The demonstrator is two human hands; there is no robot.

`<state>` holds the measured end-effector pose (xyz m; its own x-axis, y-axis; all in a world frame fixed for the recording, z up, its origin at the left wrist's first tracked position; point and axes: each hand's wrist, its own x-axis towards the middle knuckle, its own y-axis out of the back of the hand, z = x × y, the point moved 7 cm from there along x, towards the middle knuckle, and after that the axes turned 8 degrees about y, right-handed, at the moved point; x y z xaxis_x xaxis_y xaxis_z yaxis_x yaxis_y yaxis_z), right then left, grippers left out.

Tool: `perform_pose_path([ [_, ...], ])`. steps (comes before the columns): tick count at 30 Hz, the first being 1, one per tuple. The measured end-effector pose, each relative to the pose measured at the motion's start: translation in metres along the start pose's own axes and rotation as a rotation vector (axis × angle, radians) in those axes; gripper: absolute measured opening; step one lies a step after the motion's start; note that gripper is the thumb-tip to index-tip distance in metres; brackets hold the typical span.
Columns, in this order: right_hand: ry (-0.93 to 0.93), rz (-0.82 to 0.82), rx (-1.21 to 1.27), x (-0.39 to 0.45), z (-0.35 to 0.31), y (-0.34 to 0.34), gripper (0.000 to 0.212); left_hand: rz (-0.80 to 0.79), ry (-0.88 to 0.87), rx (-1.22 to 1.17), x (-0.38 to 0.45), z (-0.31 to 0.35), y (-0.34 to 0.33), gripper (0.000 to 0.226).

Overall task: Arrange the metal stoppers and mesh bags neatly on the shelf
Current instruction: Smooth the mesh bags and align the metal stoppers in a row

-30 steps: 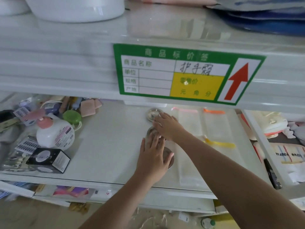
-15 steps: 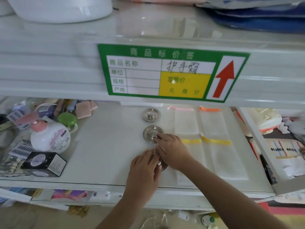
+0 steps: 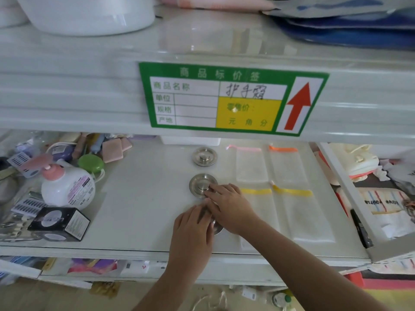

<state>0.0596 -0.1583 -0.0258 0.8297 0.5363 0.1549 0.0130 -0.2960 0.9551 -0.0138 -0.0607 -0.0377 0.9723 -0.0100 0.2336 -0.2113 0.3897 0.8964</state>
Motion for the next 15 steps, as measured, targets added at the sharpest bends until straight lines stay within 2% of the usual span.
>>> perform_pose_path([
  [6,-0.113,0.175,-0.018,-0.031,0.007,0.013,0.033,0.013,0.014,-0.023,-0.006,-0.001,0.002,0.035],
  [15,-0.212,0.092,-0.165,-0.083,0.011,-0.004,0.038,-0.01,-0.021,-0.011,-0.006,-0.001,0.004,0.034],
])
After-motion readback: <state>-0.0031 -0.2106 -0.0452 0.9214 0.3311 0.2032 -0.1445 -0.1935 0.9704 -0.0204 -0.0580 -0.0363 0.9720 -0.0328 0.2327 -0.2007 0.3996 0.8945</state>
